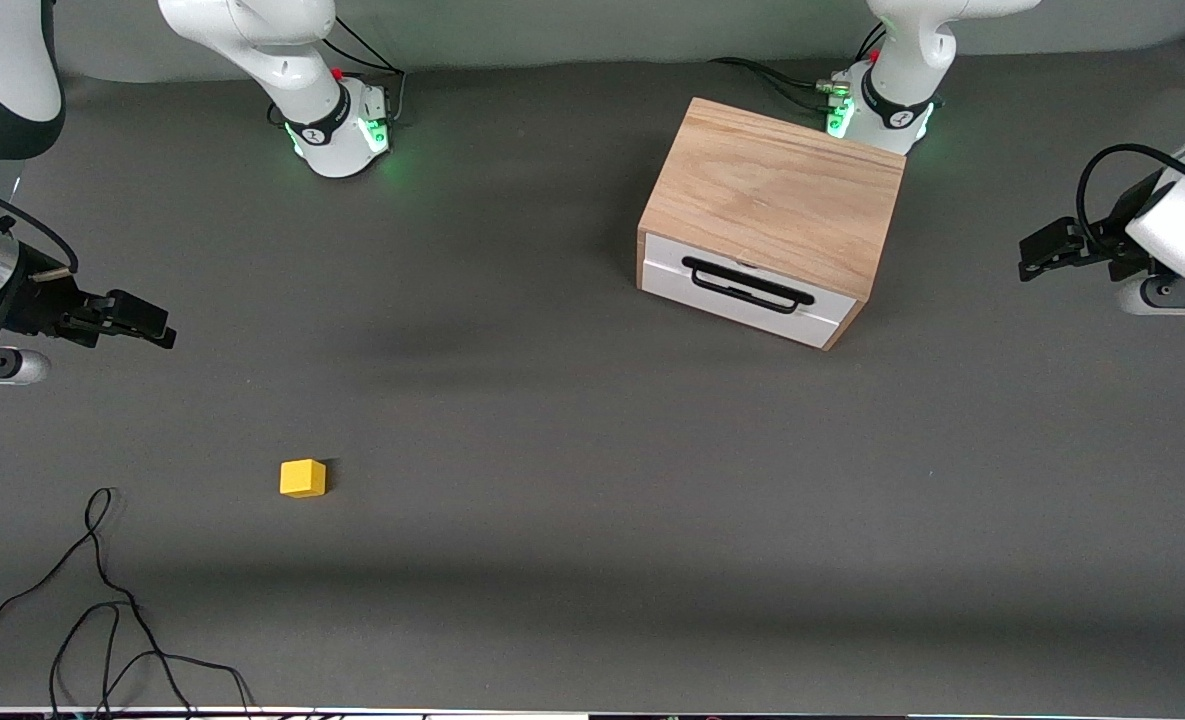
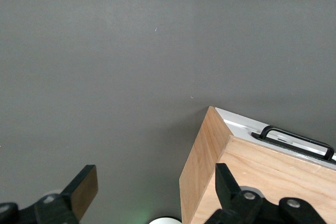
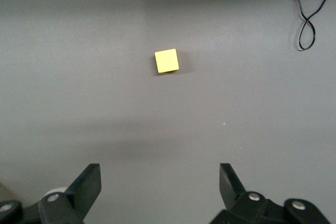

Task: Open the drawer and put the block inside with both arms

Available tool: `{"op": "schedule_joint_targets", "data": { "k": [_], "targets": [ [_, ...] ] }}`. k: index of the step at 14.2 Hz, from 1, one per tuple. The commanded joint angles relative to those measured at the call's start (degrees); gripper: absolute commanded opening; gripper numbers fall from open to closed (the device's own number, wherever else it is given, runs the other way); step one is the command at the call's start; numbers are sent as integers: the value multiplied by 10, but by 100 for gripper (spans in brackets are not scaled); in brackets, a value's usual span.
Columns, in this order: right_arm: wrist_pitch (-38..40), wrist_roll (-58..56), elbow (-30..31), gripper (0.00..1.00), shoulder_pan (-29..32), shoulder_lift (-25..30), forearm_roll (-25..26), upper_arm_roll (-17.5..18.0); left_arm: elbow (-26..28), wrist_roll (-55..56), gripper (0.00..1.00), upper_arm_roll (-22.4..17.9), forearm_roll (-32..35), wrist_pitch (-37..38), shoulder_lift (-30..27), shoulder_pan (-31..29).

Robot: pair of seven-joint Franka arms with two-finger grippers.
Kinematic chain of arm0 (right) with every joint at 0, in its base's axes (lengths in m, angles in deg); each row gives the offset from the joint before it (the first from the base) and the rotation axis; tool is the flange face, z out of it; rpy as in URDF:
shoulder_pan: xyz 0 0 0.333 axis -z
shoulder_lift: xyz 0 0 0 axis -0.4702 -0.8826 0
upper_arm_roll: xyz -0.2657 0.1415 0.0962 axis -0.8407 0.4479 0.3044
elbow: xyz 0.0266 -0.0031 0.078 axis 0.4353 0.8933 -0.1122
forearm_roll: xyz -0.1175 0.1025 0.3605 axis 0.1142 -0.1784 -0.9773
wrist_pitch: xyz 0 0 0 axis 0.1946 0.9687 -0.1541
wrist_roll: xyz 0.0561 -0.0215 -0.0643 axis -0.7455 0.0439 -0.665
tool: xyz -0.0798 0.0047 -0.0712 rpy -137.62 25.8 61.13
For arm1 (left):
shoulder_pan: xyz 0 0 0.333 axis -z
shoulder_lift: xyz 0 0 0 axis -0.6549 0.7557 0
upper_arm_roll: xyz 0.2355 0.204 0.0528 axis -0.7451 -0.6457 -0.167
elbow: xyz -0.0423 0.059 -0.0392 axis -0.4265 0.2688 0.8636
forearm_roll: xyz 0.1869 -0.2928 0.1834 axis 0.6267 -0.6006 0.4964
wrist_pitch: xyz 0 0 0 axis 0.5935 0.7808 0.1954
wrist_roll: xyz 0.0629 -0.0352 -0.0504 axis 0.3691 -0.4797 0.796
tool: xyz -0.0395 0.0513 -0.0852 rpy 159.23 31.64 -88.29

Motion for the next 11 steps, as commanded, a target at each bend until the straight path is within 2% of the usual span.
{"op": "schedule_joint_targets", "data": {
  "k": [1, 8, 11],
  "targets": [
    [15, 5, -13, 100, -5, -8, 2, -5, -14, -8, 100, -8, 1, 4, 5, 10],
    [19, 6, -14, 100, -5, -20, 3, -3, -16, 4, 100, -4, -6, 15, 5, 17],
    [18, 6, -16, 100, -5, -25, 6, -3, -20, 36, 100, 18, -7, 24, 4, 17]
  ]
}}
